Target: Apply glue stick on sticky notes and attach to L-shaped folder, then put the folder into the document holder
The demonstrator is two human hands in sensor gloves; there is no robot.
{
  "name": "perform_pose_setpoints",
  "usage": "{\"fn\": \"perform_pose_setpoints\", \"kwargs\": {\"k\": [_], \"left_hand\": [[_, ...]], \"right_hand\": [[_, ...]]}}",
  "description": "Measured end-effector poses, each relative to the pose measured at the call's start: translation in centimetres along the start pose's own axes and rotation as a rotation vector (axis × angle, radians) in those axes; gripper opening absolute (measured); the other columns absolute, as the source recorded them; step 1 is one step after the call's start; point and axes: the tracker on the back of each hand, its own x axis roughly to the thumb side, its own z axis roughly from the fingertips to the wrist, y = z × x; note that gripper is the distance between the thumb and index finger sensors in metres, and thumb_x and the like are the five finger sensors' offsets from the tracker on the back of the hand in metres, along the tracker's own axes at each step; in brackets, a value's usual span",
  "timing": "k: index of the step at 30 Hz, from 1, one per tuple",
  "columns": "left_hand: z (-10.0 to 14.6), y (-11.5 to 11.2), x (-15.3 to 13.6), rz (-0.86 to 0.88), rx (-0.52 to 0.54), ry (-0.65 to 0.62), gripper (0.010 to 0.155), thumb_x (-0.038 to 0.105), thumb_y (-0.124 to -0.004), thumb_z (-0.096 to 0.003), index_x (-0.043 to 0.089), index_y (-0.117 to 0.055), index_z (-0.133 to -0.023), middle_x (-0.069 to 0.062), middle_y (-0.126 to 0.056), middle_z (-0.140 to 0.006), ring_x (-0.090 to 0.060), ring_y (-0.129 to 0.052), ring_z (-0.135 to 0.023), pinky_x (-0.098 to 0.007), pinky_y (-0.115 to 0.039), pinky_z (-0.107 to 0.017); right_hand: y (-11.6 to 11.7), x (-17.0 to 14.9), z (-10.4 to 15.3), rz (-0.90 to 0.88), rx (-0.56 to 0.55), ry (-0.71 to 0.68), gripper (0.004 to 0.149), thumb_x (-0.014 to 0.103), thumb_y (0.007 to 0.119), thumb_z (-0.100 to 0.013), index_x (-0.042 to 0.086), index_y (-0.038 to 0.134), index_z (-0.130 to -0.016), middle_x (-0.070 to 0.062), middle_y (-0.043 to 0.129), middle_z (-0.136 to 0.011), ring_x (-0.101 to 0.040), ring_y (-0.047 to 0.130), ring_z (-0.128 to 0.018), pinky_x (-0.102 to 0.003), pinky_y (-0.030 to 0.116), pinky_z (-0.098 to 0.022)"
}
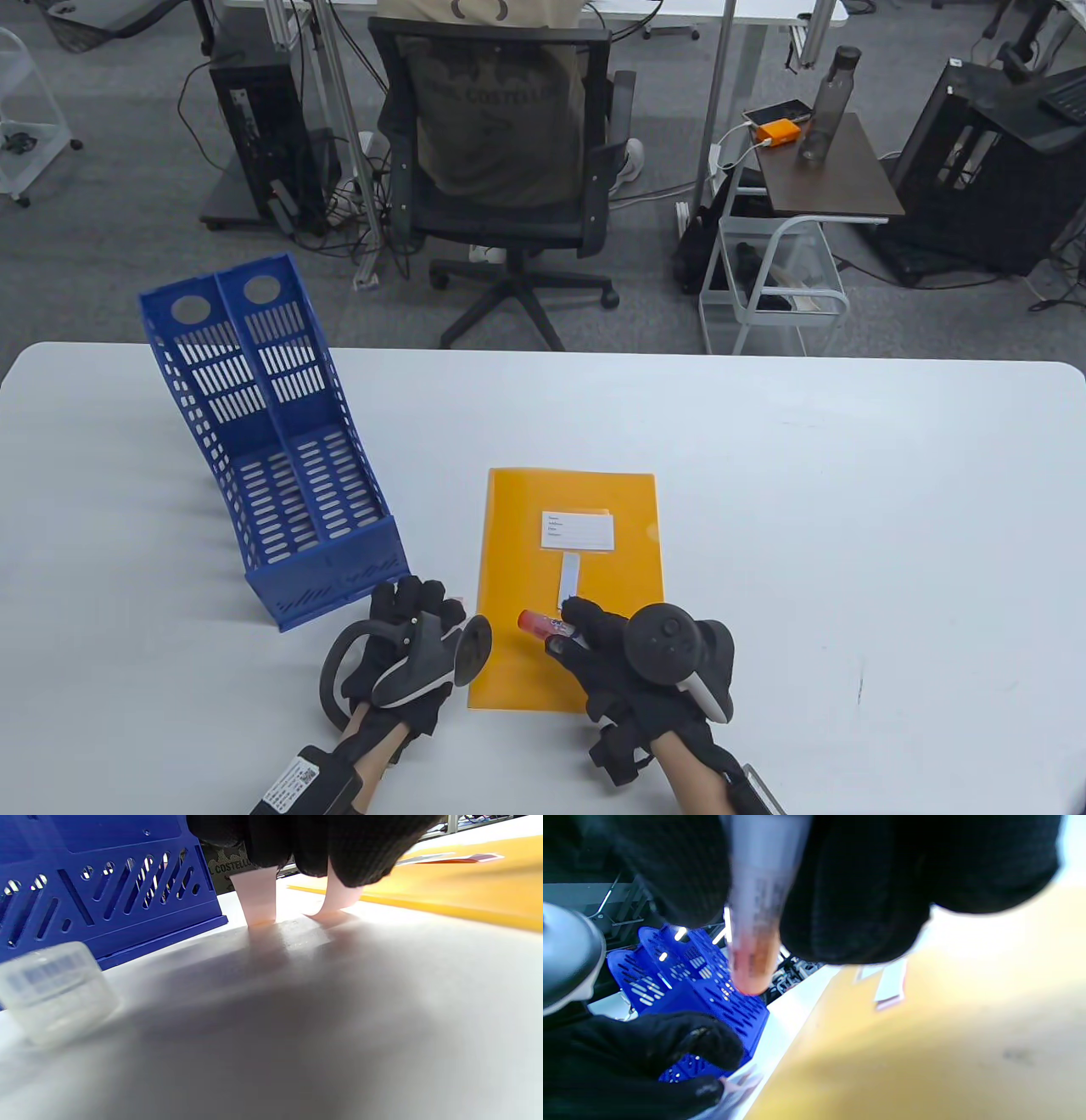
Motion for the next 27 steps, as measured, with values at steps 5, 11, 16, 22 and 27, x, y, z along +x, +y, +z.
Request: {"fn": "perform_pose_setpoints", "kwargs": {"k": [5, 11, 16, 22, 27], "left_hand": [[-0.5, 0.1, -0.1, -0.007, 0.011, 0.028, 0.043, 0.035, -0.072, -0.0526, 0.023, -0.074, -0.094, -0.006, -0.065, -0.111, -0.034, -0.055, -0.107, -0.066, -0.038, -0.077], [-1.0, 0.4, 0.0, -0.019, 0.027, 0.047, 0.043, 0.039, -0.076, -0.0513, 0.024, -0.077, -0.091, -0.005, -0.069, -0.109, -0.033, -0.058, -0.106, -0.066, -0.039, -0.078], [-1.3, 0.6, -0.2, -0.006, 0.046, 0.066, 0.041, 0.042, -0.077, -0.0500, 0.025, -0.081, -0.087, -0.004, -0.076, -0.104, -0.032, -0.062, -0.105, -0.066, -0.042, -0.078], [-1.4, 1.0, -0.3, -0.001, 0.081, 0.095, 0.039, 0.039, -0.077, -0.0494, 0.023, -0.083, -0.084, -0.003, -0.080, -0.100, -0.032, -0.065, -0.104, -0.065, -0.044, -0.077], [-1.1, 1.2, -0.2, 0.019, 0.095, 0.087, 0.038, 0.039, -0.077, -0.0492, 0.022, -0.084, -0.083, -0.003, -0.080, -0.099, -0.032, -0.065, -0.104, -0.065, -0.044, -0.077]], "right_hand": [[0.0, 0.0, 0.0, 0.006, 0.005, 0.004, 0.065, 0.044, 0.086, -0.043, -0.001, 0.083, -0.089, -0.020, 0.100, -0.059, -0.025, 0.101, -0.032, -0.047, 0.086, -0.026], [-0.3, -0.1, 0.0, 0.000, -0.003, 0.013, 0.064, 0.044, 0.086, -0.043, -0.001, 0.083, -0.089, -0.020, 0.100, -0.060, -0.025, 0.101, -0.032, -0.047, 0.086, -0.026], [-1.3, -0.8, 0.0, -0.012, -0.043, 0.042, 0.065, 0.044, 0.087, -0.043, -0.001, 0.083, -0.089, -0.020, 0.100, -0.059, -0.025, 0.101, -0.032, -0.047, 0.086, -0.026], [-2.3, -1.5, -0.1, -0.037, -0.096, 0.071, 0.063, 0.046, 0.095, -0.039, 0.001, 0.083, -0.082, -0.017, 0.102, -0.050, -0.021, 0.102, -0.023, -0.044, 0.087, -0.020], [-3.4, -1.2, 0.2, -0.002, -0.147, 0.051, 0.060, 0.048, 0.099, -0.037, 0.007, 0.089, -0.079, -0.014, 0.100, -0.047, -0.017, 0.098, -0.021, -0.042, 0.086, -0.019]]}}
